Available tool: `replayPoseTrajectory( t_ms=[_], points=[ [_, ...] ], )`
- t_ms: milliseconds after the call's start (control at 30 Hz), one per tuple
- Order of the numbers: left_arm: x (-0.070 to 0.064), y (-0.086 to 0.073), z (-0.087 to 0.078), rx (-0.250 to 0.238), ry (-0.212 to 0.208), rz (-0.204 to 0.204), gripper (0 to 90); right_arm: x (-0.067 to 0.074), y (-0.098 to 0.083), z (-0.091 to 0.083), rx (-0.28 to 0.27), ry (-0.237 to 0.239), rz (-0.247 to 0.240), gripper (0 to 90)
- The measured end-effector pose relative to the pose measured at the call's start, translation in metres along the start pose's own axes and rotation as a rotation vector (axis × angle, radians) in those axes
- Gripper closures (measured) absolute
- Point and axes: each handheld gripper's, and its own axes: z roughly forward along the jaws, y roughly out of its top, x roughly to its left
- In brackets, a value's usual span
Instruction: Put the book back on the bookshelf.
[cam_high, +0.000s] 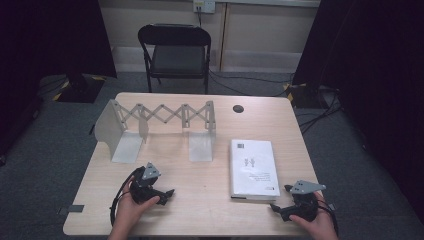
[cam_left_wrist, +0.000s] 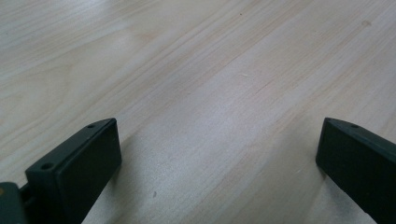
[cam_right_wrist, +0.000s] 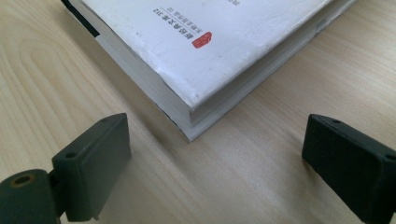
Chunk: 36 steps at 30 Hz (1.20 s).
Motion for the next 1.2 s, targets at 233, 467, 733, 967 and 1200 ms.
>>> replayPoseTrajectory(
  t_ms=[233,467,733,967,1200],
  points=[
    [-0.001,0.002,-0.002,0.022,-0.011,-0.002,0.0,0.0,0.0,0.0,-0.004,-0.012,0.008,9.1],
    [-0.009,0.009,-0.005,0.029,-0.057,0.014,21.3,0.001,-0.001,-0.001,-0.014,-0.02,0.015,13.1],
    [-0.028,0.022,-0.007,0.055,-0.11,0.063,20.5,0.001,0.0,-0.003,-0.014,-0.022,0.02,18.5],
    [-0.05,0.042,-0.012,0.035,-0.197,0.092,19.2,0.0,0.001,-0.003,-0.016,-0.025,0.021,23.7],
    [-0.067,0.055,-0.008,0.061,-0.231,0.156,19.2,0.0,0.004,-0.002,-0.012,-0.019,0.01,29.5]
  ],
)
